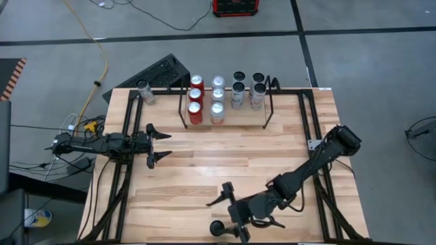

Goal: Place canned beverage on shelf
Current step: Put the white blue soda can on the shelf aligned with the other white blue soda cans

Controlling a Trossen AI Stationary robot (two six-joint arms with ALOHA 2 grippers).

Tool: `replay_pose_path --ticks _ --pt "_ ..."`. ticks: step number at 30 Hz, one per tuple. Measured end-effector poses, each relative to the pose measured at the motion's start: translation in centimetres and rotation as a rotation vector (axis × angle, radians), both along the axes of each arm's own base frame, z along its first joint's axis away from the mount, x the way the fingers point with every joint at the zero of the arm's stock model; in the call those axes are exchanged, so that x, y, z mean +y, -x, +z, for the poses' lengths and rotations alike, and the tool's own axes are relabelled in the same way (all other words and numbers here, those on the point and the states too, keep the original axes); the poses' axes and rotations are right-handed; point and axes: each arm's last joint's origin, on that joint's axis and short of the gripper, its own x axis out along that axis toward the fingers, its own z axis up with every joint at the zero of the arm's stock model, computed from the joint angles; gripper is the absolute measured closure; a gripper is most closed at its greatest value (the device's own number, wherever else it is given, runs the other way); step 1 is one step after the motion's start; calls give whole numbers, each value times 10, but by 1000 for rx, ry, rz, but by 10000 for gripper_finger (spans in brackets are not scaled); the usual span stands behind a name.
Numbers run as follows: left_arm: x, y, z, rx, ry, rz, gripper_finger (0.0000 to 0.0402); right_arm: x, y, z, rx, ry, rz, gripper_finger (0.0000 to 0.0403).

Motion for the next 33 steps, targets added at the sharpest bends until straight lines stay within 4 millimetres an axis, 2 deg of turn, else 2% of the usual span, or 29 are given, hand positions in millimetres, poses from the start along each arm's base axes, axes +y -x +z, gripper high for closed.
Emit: replay_pose_path --ticks 4,8,11,14,17,23,33 --pt "0 0 0 0 0 0 74 5 4 -2 21 -45 3 6" --pt "0 0 0 0 0 -1 74 5 7 -18 75 -57 -8 4" --pt "0 0 0 0 0 0 74 6 10 -31 43 -106 -14 8" --pt "0 0 0 0 0 0 74 13 10 -52 -35 -166 -8 14" --pt "0 0 0 0 0 0 74 21 12 -76 -59 -130 -6 16" --pt "0 0 0 0 0 -1 74 32 2 -102 -69 -118 3 16" --pt "0 0 0 0 0 -1 74 28 -6 -109 -61 -112 -12 17"
